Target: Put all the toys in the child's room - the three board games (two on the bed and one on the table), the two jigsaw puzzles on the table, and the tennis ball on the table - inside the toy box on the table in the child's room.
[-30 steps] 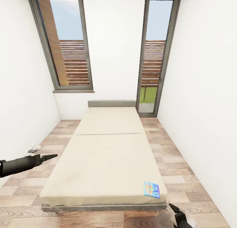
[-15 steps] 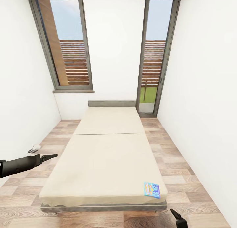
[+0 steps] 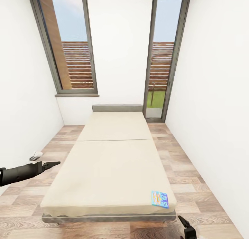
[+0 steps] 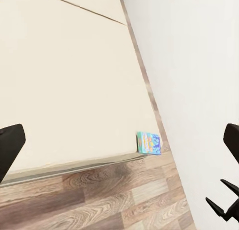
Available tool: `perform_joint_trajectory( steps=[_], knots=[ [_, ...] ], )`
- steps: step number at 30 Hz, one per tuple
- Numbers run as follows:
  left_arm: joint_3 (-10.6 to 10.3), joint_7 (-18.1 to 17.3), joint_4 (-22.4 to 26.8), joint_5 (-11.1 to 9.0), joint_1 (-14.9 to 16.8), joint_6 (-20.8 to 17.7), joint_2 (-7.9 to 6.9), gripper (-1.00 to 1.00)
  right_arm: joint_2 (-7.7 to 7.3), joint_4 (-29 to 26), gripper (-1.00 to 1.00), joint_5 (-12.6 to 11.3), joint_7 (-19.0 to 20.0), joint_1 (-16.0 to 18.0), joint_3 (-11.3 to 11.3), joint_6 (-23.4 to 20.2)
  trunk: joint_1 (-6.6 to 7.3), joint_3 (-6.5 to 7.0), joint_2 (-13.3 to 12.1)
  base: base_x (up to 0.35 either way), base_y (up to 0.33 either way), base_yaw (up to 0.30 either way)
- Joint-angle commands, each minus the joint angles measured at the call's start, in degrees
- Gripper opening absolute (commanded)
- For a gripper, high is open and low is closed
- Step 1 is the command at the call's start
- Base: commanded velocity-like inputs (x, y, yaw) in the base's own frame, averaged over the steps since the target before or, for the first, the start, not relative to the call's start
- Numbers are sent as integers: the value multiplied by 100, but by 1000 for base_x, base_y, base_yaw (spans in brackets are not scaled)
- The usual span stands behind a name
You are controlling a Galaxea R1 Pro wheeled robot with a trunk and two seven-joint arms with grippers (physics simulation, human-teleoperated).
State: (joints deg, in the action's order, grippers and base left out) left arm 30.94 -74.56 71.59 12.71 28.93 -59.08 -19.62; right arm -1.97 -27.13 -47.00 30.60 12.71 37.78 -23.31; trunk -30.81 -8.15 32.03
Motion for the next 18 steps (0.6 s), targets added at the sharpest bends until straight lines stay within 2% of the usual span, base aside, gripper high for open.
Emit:
perform_joint_trajectory(
  steps=[1,5,8,9,10,11,13,18],
  knots=[
    [9,-61,4,58,8,-55,2,100,-1,-1,100,-39,14,13,27,-54,-25,-29,52,0,0,0],
    [9,-83,4,57,7,-65,2,100,-1,14,100,-190,29,44,59,-68,-113,-101,212,0,0,0],
    [6,-89,4,62,12,-76,7,100,27,30,100,-562,35,51,129,-65,-179,-155,332,0,0,0],
    [4,-91,4,66,13,-79,8,100,39,36,100,-820,38,53,151,-62,-200,-173,372,0,0,0],
    [3,-92,4,67,14,-81,9,100,45,39,100,-952,41,54,158,-59,-222,-191,412,0,0,0],
    [2,-93,4,68,15,-83,9,100,59,43,100,-1192,46,55,168,-56,-244,-209,453,0,0,0],
    [1,-93,4,63,15,-88,12,100,102,47,100,-1461,53,55,176,-54,-288,-245,533,0,0,0],
    [-66,-162,13,71,18,-92,80,100,222,50,100,-1717,53,55,177,-11,-398,-334,733,0,0,0]
  ],
)
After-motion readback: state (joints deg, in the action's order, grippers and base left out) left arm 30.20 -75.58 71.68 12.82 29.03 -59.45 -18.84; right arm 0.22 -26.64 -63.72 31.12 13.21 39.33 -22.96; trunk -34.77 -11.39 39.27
